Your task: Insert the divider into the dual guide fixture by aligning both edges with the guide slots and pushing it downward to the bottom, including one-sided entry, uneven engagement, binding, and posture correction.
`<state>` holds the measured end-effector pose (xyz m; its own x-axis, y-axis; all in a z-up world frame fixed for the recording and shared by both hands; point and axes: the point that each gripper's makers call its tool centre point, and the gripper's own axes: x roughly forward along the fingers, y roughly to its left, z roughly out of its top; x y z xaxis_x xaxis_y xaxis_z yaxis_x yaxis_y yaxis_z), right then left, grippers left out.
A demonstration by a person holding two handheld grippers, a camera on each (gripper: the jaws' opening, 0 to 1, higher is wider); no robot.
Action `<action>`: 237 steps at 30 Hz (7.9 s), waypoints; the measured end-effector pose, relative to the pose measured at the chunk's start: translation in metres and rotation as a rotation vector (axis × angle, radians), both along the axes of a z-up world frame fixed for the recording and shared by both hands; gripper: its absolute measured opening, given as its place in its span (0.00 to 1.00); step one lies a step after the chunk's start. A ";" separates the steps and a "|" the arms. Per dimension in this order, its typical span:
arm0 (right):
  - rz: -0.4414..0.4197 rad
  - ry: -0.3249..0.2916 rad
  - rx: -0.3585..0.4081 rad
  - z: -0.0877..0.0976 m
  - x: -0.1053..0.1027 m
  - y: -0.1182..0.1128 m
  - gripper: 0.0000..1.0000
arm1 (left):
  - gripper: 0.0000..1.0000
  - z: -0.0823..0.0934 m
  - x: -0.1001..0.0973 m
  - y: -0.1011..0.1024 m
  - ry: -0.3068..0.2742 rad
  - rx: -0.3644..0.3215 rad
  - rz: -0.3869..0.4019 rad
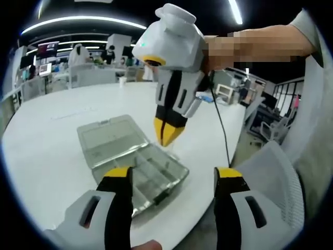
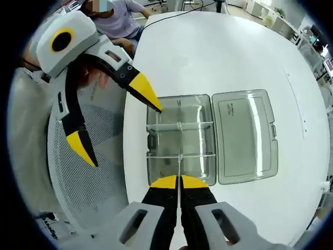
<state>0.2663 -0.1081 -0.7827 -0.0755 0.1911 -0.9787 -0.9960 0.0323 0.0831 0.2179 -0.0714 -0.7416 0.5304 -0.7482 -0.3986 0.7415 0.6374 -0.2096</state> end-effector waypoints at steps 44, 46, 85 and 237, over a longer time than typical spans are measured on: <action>0.087 -0.047 -0.060 -0.016 0.000 0.000 0.00 | 0.61 -0.005 0.002 0.005 0.001 -0.002 0.006; 0.089 -0.049 -0.060 -0.018 0.001 -0.001 0.00 | 0.61 -0.005 0.003 0.005 0.000 -0.003 0.006; 0.093 -0.060 -0.046 -0.043 0.000 -0.002 0.00 | 0.61 -0.004 0.002 0.006 0.004 0.005 0.004; -0.557 -0.232 0.702 0.021 -0.049 -0.041 0.59 | 0.40 -0.127 0.066 0.215 0.456 0.571 0.450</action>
<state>0.2178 -0.1488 -0.7617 0.3889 0.6957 -0.6040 -0.8459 0.5294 0.0651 0.2842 0.1440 -0.8682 0.4252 -0.1249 -0.8964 0.3142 0.9492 0.0168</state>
